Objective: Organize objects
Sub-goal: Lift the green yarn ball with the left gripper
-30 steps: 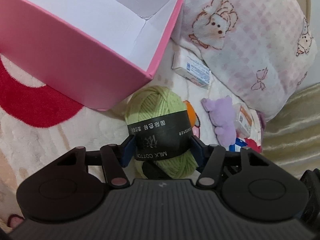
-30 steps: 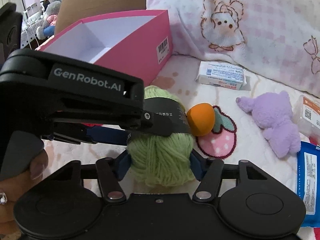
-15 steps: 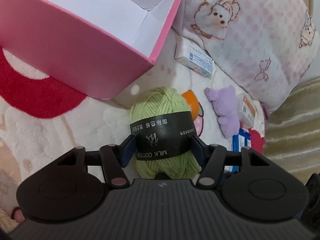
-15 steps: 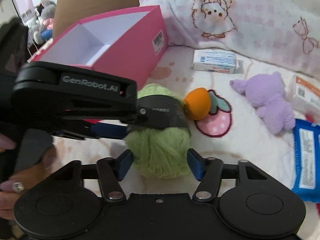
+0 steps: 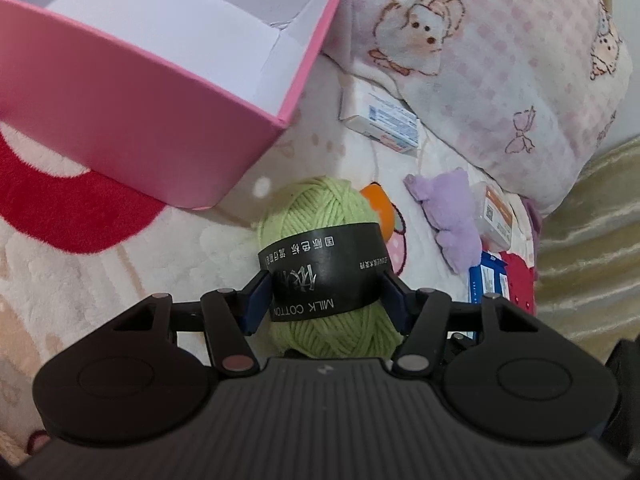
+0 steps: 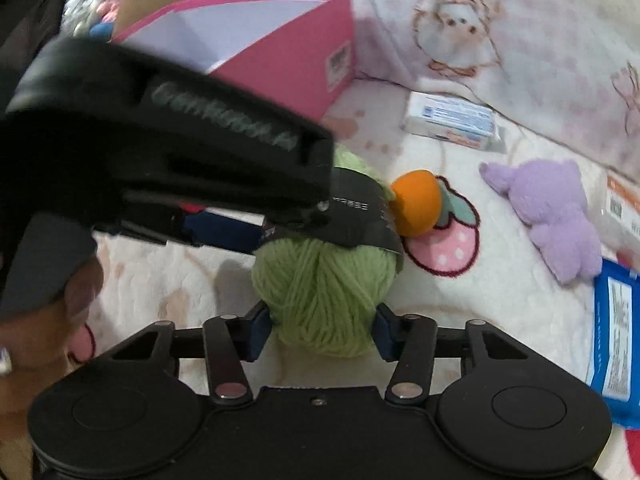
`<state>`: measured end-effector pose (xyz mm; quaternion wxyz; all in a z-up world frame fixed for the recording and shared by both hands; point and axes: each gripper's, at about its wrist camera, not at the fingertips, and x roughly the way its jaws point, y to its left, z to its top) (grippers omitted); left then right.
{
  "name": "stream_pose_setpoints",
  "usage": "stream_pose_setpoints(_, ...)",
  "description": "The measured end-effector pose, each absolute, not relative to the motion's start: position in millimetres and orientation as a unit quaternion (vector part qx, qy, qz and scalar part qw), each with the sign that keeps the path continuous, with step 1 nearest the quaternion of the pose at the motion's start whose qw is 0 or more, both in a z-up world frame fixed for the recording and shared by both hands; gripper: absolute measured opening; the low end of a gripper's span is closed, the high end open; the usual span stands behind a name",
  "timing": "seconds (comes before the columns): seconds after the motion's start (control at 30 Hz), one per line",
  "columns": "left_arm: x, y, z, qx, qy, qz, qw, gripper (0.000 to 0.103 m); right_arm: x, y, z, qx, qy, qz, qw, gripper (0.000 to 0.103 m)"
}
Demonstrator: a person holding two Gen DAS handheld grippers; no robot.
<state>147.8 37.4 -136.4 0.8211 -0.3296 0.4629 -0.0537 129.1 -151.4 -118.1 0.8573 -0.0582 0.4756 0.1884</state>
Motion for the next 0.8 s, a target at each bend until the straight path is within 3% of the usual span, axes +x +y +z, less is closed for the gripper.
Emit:
stream_pose_setpoints(0.23,141,43,-126,-0.33,0.451,-0.061,0.827,0.056,114,-147,-103,-0.053,0.454,0.204,0.866,0.05)
stream_pose_setpoints(0.8,118,34,-100,-0.294,0.459,-0.07,0.835,0.054,79,-138,-88,-0.055,0.427,0.195,0.881,0.049)
